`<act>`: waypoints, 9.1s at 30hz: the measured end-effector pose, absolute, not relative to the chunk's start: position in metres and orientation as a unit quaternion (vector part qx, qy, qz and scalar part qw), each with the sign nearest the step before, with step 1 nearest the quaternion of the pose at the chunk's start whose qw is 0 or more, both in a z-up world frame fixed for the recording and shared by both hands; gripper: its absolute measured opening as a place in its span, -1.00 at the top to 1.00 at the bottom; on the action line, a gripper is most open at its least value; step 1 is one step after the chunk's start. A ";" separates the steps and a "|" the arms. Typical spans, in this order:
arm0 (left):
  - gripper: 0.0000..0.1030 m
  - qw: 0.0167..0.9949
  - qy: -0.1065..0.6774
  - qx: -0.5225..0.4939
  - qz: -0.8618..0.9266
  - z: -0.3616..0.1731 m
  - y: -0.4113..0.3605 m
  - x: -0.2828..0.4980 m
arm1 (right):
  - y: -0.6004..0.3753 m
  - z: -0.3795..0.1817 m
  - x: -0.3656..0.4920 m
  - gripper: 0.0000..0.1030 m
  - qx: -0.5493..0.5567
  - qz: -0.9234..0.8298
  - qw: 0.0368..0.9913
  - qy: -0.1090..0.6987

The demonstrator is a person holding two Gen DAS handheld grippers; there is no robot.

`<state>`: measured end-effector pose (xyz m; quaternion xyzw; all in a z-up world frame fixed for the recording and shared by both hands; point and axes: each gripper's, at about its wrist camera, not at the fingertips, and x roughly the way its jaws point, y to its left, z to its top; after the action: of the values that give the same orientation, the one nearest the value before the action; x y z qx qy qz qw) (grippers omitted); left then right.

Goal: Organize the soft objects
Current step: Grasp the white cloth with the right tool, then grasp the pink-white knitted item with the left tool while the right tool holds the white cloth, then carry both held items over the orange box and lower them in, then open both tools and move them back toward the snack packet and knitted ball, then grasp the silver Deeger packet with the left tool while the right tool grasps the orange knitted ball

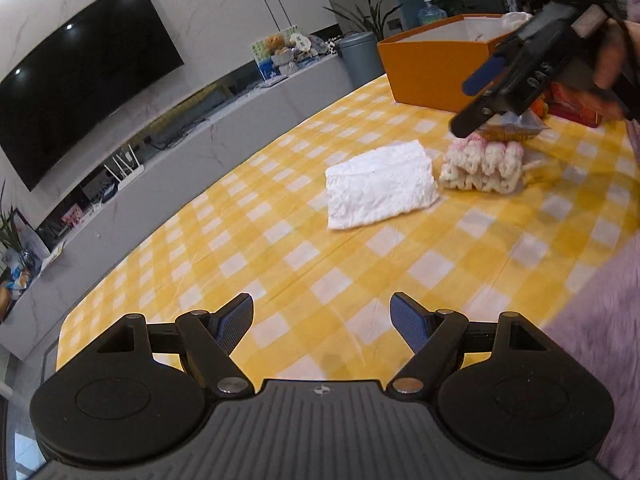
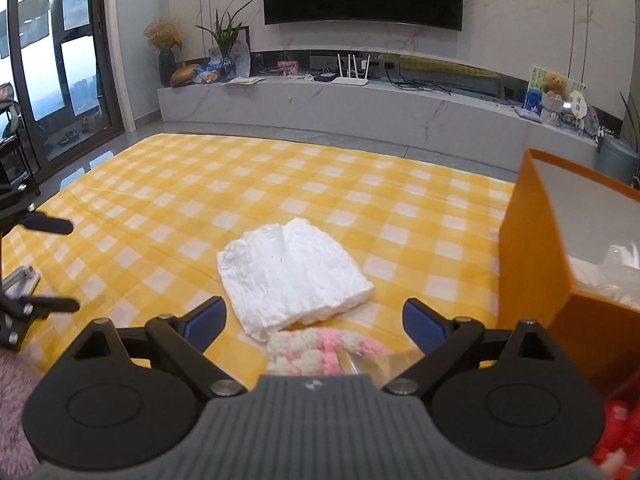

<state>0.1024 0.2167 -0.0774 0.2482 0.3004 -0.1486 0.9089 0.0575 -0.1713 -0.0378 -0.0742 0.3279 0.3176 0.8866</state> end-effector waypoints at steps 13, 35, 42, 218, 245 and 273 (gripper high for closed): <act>-0.78 0.912 0.253 0.289 -0.143 -0.073 0.225 0.090 | -0.162 -0.051 0.071 -0.81 -0.075 0.311 0.884 0.341; -0.81 0.911 0.198 0.327 -0.156 -0.049 0.244 0.097 | -0.156 -0.049 0.081 -0.81 -0.065 0.313 0.883 0.342; -0.81 0.912 0.195 0.310 -0.184 -0.041 0.227 0.125 | -0.147 -0.053 0.093 -0.81 -0.080 0.330 0.873 0.350; -0.59 0.949 0.284 0.005 -0.139 0.022 -0.041 0.088 | -0.407 0.043 -0.076 -0.35 0.023 0.181 0.962 0.203; -0.73 0.931 0.353 -0.072 -0.066 -0.038 0.026 0.087 | -0.331 0.003 -0.051 -0.48 -0.069 0.251 0.935 0.242; -0.74 0.869 0.455 0.046 -0.190 -0.080 0.000 0.220 | -0.273 -0.035 0.079 -0.06 -0.367 0.313 0.783 0.394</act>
<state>0.2200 0.0004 -0.0797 0.0458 0.4549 -0.1904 0.8687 0.0786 -0.2733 -0.0346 -0.3668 0.3937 0.3133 0.7825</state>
